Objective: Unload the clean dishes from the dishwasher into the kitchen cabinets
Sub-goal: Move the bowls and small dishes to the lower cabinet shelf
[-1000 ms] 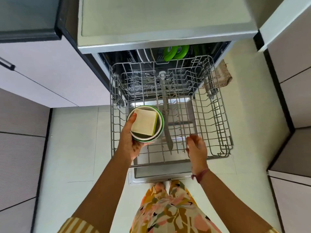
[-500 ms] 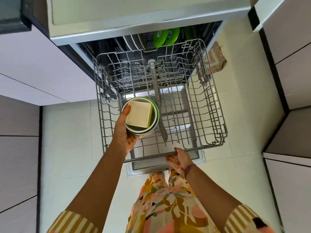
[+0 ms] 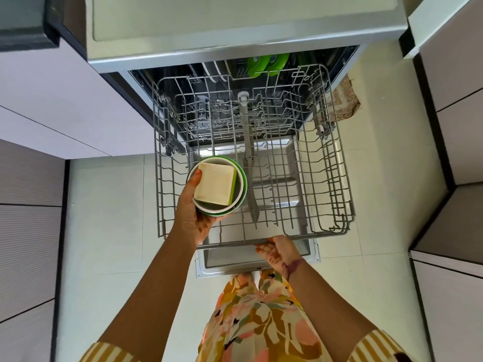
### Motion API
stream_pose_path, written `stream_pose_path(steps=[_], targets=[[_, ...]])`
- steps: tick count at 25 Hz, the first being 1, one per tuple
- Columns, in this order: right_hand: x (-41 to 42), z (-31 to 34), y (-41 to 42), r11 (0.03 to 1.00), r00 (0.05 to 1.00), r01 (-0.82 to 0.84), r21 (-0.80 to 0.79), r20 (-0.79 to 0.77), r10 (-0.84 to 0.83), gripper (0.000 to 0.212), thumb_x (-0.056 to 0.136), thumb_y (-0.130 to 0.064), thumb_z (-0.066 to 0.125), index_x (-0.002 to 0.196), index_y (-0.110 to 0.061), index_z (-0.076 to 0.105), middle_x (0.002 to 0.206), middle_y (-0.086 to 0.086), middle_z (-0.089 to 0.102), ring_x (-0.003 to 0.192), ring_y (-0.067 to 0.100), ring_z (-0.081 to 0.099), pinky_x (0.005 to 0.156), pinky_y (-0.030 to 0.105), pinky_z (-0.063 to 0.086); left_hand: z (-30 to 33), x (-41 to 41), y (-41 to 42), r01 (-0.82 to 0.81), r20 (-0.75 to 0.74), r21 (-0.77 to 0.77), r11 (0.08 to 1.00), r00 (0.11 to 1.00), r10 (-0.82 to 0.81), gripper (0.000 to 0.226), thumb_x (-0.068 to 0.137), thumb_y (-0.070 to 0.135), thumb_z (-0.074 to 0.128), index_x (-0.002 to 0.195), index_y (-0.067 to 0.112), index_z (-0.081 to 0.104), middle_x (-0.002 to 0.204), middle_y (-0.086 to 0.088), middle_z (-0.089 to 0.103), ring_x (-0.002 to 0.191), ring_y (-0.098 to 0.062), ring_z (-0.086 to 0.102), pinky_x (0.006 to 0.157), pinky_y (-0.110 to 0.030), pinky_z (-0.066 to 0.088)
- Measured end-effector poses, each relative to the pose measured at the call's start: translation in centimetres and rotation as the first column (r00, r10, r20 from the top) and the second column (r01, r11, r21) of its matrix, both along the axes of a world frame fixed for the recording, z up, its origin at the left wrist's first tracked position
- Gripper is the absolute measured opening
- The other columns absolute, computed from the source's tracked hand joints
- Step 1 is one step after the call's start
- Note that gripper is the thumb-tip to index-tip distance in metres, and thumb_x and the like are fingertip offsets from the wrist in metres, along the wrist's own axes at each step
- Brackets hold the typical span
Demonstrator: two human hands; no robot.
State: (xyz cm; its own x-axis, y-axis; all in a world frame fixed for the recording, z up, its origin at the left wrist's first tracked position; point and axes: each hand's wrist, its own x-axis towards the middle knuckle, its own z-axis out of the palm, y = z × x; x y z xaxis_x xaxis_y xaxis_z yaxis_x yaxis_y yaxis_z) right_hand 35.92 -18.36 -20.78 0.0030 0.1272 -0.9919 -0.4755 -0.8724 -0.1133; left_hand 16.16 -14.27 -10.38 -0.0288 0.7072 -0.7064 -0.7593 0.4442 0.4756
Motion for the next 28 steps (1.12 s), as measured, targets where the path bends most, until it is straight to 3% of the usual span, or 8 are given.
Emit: stream_pose_path(steps=[4,7,11,14,19,23,26,28], targets=[[0.2,0.1,0.4,0.999,1.000,-0.015,0.036,0.011,0.014,0.024,0.096,0.005,0.033,0.090,0.007,0.057,0.089,0.023,0.064,0.082,0.032,0.063,0.098,0.045,0.045,-0.1,-0.4,0.0,-0.001,-0.001,0.009,1.000,1.000,0.001,0.053,0.084,0.042,0.064,0.131,0.020,0.055,0.129,-0.017,0.057,0.119,-0.039,0.053,0.096,-0.065,0.041],[0.2,0.0,0.3,0.997,0.998,-0.064,0.045,0.024,0.063,0.024,0.097,0.002,0.035,0.096,0.006,0.059,0.093,0.021,0.065,0.084,0.030,0.064,0.102,0.045,0.044,0.2,-0.2,-0.1,-0.014,0.004,-0.009,1.000,1.000,0.014,0.055,0.083,0.042,0.064,0.132,0.019,0.054,0.127,-0.017,0.058,0.118,-0.039,0.054,0.090,-0.061,0.046],[0.1,1.5,0.6,0.983,0.984,-0.177,0.050,0.024,0.176,0.023,0.099,-0.004,0.036,0.111,0.003,0.054,0.099,0.022,0.065,0.089,0.030,0.064,0.106,0.046,0.040,1.0,0.2,-0.6,-0.030,0.001,-0.012,0.999,1.000,0.030,0.050,0.085,0.042,0.063,0.129,0.020,0.057,0.125,-0.016,0.060,0.116,-0.039,0.056,0.090,-0.060,0.046],[-0.9,4.2,1.6,0.953,0.954,-0.298,0.060,-0.012,0.299,0.018,0.100,-0.012,0.039,0.107,-0.003,0.052,0.107,0.028,0.062,0.101,0.036,0.063,0.098,0.045,0.044,2.1,0.4,-1.8,-0.085,-0.005,0.007,0.996,0.996,0.085,0.043,0.087,0.041,0.060,0.125,0.020,0.059,0.121,-0.015,0.062,0.111,-0.036,0.058,0.096,-0.062,0.043],[-6.2,9.8,3.2,0.888,0.923,-0.304,0.346,-0.125,0.365,0.022,0.100,-0.016,0.042,0.096,-0.005,0.061,0.084,0.012,0.071,0.082,0.023,0.067,0.084,0.036,0.053,3.3,-1.0,-5.0,-0.163,0.024,0.052,0.985,0.987,0.162,0.056,0.079,0.042,0.068,0.127,0.016,0.058,0.123,-0.017,0.061,0.113,-0.037,0.058,0.096,-0.061,0.043],[-12.5,12.5,2.0,0.794,0.893,-0.304,0.527,-0.135,0.430,0.041,0.097,-0.040,0.048,0.114,-0.007,0.066,0.105,0.012,0.070,0.095,0.024,0.065,0.089,0.038,0.052,3.9,-4.7,-8.1,-0.202,0.046,0.074,0.977,0.979,0.199,0.075,0.062,0.042,0.083,0.127,0.014,0.059,0.127,-0.020,0.060,0.114,-0.039,0.058,0.094,-0.061,0.045],[-18.5,13.0,-0.6,0.765,0.884,-0.299,0.571,-0.136,0.447,0.060,0.088,-0.058,0.051,0.121,-0.010,0.064,0.122,0.015,0.065,0.115,0.031,0.061,0.103,0.047,0.046,3.9,-9.9,-11.1,-0.265,0.042,0.071,0.962,0.964,0.263,0.055,0.080,0.039,0.070,0.128,0.016,0.059,0.132,-0.020,0.057,0.120,-0.042,0.054,0.100,-0.068,0.035],[-22.5,13.1,-2.2,0.733,0.881,-0.291,0.615,-0.127,0.456,0.062,0.084,-0.059,0.054,0.121,-0.010,0.065,0.121,0.017,0.065,0.116,0.032,0.060,0.103,0.049,0.045,4.1,-13.2,-13.0,-0.296,0.023,0.036,0.954,0.955,0.296,0.046,0.085,0.037,0.065,0.127,0.018,0.060,0.127,-0.018,0.061,0.118,-0.041,0.057,0.099,-0.069,0.036]])
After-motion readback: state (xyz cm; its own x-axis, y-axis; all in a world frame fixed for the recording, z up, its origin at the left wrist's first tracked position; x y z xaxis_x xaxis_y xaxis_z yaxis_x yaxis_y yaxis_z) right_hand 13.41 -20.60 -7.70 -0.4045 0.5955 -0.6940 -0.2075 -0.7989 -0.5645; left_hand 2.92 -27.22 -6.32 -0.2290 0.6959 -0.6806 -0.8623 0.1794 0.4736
